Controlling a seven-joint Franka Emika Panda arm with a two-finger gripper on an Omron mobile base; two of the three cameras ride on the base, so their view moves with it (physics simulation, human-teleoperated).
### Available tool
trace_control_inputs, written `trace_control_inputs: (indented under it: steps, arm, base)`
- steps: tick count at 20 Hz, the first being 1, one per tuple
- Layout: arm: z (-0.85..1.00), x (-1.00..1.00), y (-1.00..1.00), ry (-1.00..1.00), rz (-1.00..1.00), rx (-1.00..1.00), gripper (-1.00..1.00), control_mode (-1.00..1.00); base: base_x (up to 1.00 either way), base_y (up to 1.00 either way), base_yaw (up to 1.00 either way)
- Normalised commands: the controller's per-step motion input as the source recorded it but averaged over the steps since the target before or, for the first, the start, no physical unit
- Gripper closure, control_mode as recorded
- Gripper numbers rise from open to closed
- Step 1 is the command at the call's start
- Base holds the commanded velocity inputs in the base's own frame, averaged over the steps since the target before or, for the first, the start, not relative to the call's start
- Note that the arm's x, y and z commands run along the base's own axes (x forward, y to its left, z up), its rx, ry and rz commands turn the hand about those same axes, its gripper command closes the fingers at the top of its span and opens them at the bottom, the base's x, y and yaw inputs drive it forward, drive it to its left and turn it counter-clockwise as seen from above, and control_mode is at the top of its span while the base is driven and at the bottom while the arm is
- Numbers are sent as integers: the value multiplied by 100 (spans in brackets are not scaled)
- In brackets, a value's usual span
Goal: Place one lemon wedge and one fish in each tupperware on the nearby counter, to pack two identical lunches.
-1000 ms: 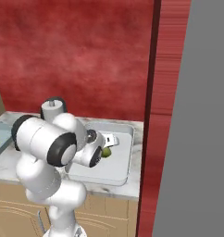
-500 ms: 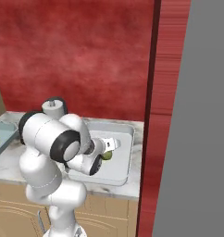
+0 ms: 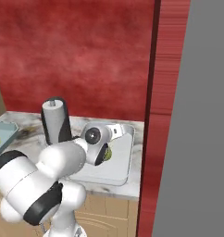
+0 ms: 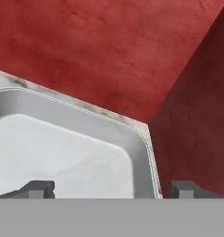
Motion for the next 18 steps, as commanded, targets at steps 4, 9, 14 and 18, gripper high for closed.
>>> trace_control_inputs:
  steps: [4,9,14,18]
  arm:
    - [100,-51,1,31,-1,0,-100,-100]
    - [86,-79,22,47,-1,-5,-100,-100]
    - [48,-89,43,24,0,-2,-100,-100]
    - [56,-83,33,1,-7,5,-100,-100]
  base:
    - [0,0,0]
    - [0,0,0]
    - [0,0,0]
    - [0,0,0]
